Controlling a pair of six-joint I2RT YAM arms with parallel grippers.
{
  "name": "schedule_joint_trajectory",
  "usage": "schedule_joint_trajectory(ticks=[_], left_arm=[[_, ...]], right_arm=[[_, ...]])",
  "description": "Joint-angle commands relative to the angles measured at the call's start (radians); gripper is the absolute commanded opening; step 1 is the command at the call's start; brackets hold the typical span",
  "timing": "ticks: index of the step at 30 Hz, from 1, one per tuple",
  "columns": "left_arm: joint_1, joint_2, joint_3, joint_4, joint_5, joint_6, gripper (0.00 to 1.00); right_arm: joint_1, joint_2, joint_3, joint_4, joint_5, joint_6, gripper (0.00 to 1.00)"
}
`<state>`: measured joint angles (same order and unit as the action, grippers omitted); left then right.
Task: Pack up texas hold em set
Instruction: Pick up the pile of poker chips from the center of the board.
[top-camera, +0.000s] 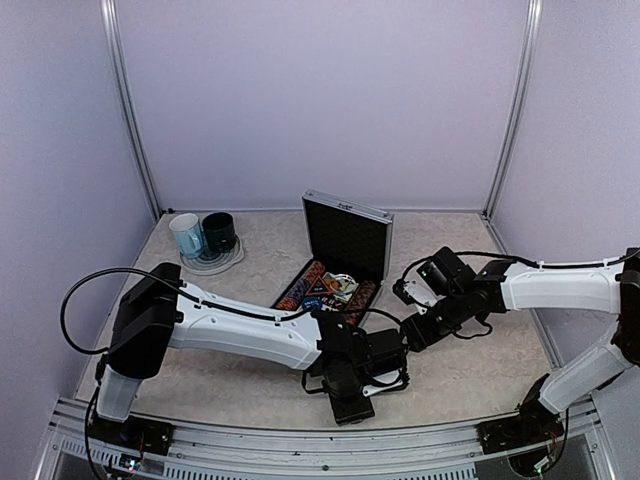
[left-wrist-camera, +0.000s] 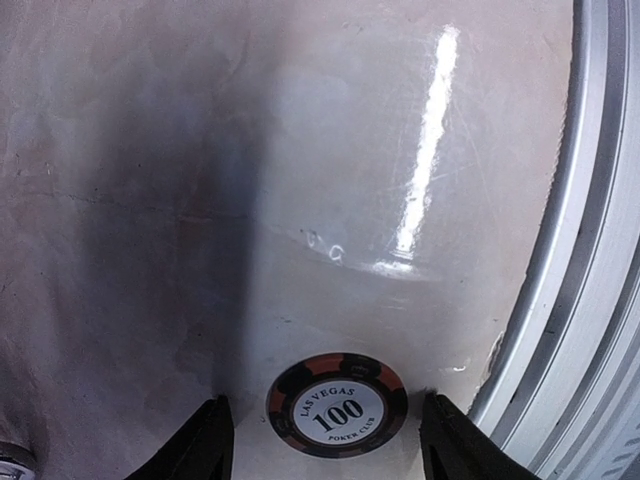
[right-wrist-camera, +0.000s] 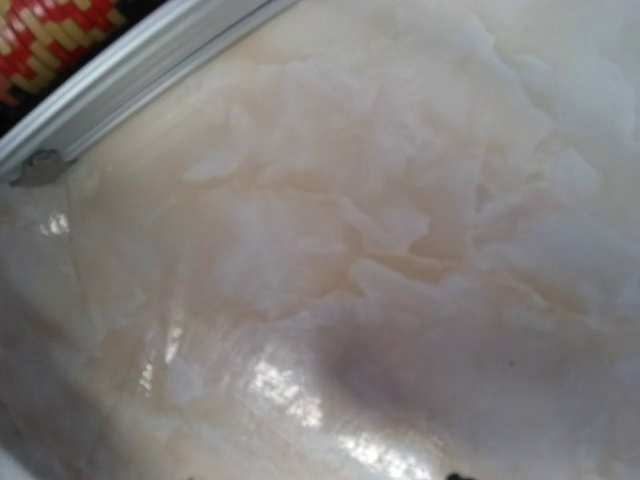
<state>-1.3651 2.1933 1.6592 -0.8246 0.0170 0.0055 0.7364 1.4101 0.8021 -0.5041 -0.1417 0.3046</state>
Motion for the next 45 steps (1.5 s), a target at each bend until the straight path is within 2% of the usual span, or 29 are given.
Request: schedule_joint_trajectory(ticks=[1,14,28,36,45], left_arm=[[-0.015,0.048,0.004,-0.031,-0.046,-0.028,0.63],[-0.028,0.067,0.015,-0.04,-0.071,-0.04,0.57],[-0.006,0.035,-0.015,-0.003,-0.04,-0.026,0.41],[0.0,0.008,-0.025,0.021,-0.052,-0.017,0.4],[0.028,-0.04,-0.043,0.066,-0.04,-0.009,0.44]], right_arm=[[0.0,0.01,-0.014,0.018,-0.016,-0.007,0.53],[0.001,0.012,-0.015,0.017,-0.021,-0.013,0.53],[0.013,-0.013,-0.018,0.013,-0.005,-0.008,0.52],[0.015,-0.005,-0.019,0.017,-0.013,-0.006,0.53],[0.015,-0.009,-0.015,0.023,0.004,0.008,0.52]])
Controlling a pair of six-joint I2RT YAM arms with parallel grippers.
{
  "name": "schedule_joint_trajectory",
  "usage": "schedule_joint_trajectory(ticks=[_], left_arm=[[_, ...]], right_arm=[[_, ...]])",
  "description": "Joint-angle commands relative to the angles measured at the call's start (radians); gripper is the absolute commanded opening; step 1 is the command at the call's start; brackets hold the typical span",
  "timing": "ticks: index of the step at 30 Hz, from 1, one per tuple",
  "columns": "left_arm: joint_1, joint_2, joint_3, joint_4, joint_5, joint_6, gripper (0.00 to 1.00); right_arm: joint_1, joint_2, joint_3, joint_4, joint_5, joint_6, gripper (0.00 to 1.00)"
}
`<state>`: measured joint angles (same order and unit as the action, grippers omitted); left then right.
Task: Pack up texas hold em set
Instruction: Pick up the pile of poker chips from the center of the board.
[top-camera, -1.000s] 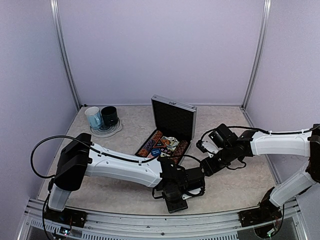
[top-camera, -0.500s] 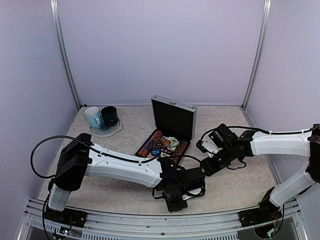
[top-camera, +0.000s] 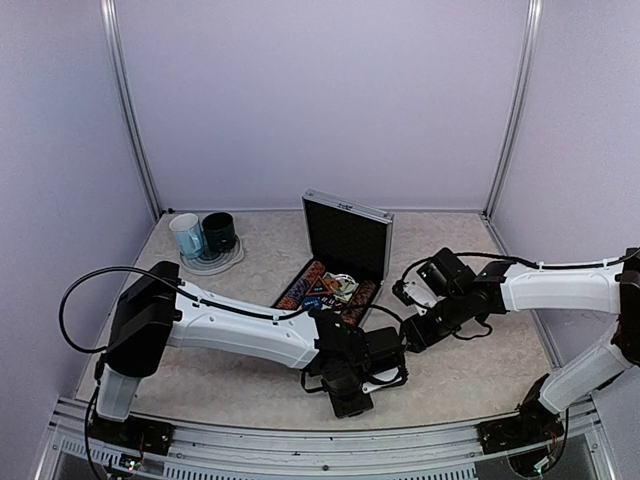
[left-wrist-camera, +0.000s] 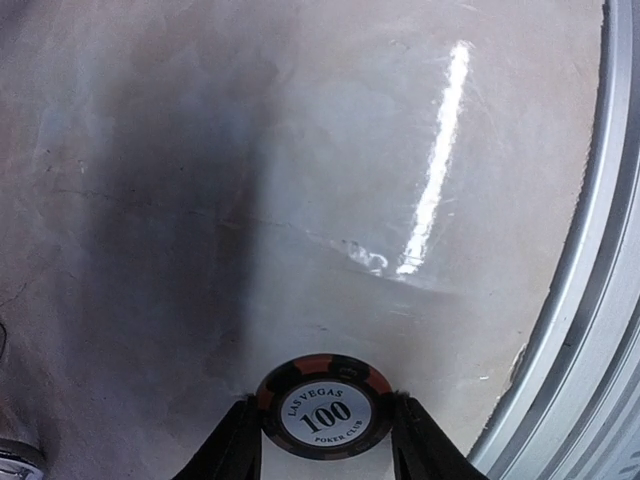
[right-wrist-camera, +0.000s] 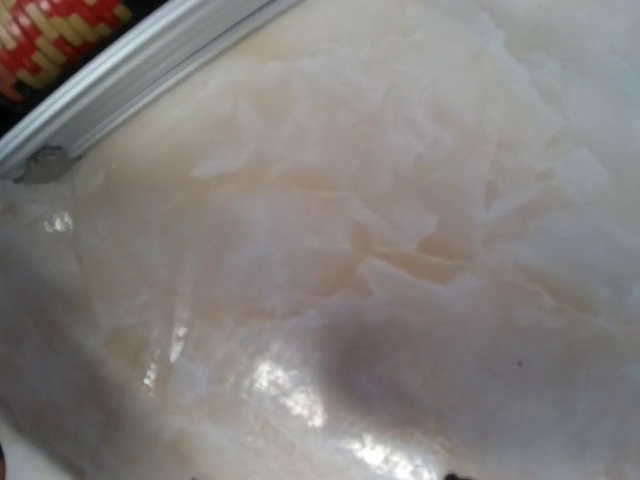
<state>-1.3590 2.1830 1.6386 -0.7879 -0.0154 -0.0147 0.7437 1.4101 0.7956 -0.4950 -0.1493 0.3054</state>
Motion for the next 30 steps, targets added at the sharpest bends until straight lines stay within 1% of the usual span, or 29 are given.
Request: schedule_joint_trajectory(ticks=[1,11,16,24,27,30], left_arm=[[0.024,-0.033,-0.027,0.035,-0.008,0.012,0.44],[0.068,-0.109,-0.088,0.115,0.009,0.004,0.44],[0.092,-0.161,-0.134,0.166,0.04,-0.008,0.44],[0.141,-0.239,-0.207,0.265,0.085,-0.041,0.44],[0.152,-0.253,-0.221,0.283,0.09,-0.051,0.44],[0.157,-0.264,-0.234,0.298,0.091,-0.058,0.44]], right_arm=[[0.008,-0.005,-0.009,0.016,0.011,0.01,0.52],[0.004,0.006,0.005,0.032,-0.009,0.037,0.52],[-0.002,0.001,-0.005,0.059,-0.041,0.06,0.52],[-0.01,-0.018,-0.055,0.143,-0.124,0.119,0.5],[-0.012,-0.024,-0.076,0.203,-0.178,0.153,0.49],[-0.013,-0.04,-0.104,0.277,-0.225,0.198,0.51]])
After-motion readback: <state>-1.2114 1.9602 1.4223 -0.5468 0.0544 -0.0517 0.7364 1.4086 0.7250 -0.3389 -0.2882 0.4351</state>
